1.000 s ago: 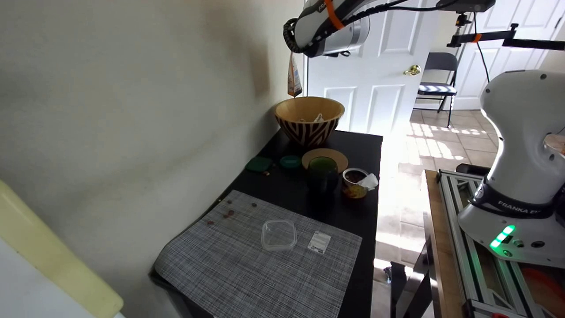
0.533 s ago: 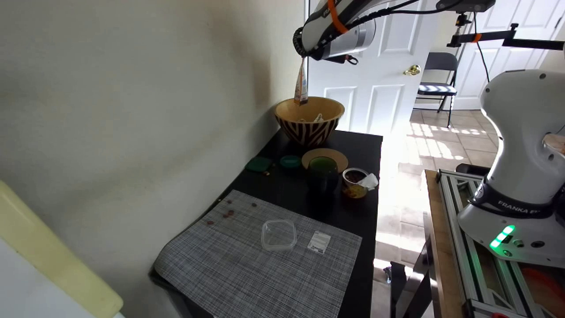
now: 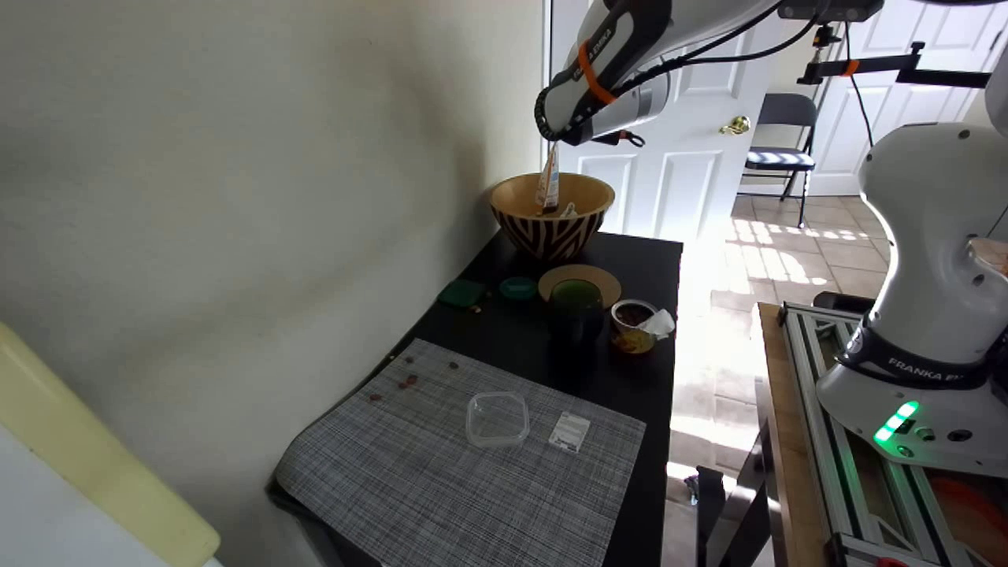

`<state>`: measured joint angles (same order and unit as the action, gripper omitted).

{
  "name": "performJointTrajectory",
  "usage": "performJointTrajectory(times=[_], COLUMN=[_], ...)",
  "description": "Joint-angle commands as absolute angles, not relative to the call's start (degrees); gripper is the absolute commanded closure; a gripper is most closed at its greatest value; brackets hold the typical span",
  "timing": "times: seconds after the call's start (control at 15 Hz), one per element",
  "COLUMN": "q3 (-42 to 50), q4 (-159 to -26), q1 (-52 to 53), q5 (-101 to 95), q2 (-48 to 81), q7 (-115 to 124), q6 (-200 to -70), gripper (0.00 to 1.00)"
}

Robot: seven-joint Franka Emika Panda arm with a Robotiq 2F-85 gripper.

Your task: Put the orange packet in the bowl

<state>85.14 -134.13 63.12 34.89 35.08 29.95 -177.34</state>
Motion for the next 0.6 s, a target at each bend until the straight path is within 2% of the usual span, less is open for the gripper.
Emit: performJointTrajectory(times=[0.0,0.27,0.33,0.4,0.53], q3=[80.04,76.35,75.85,75.99,76.92], q4=[-134.44,-133.48,-133.22,-132.82,-132.61], q1=[59.22,55.71,55.12,54.95,55.27], q5=[35.69,35.03,34.78,34.61,34.54], q2=[38.21,40.86,41.53,41.82,42.13], q7=[34.35,37.38,37.83,38.04,38.52], q6=[-179.19,-179.61,-179.32,-179.13,-178.98], gripper=[1.0,1.0,0.74,0.72,0.6])
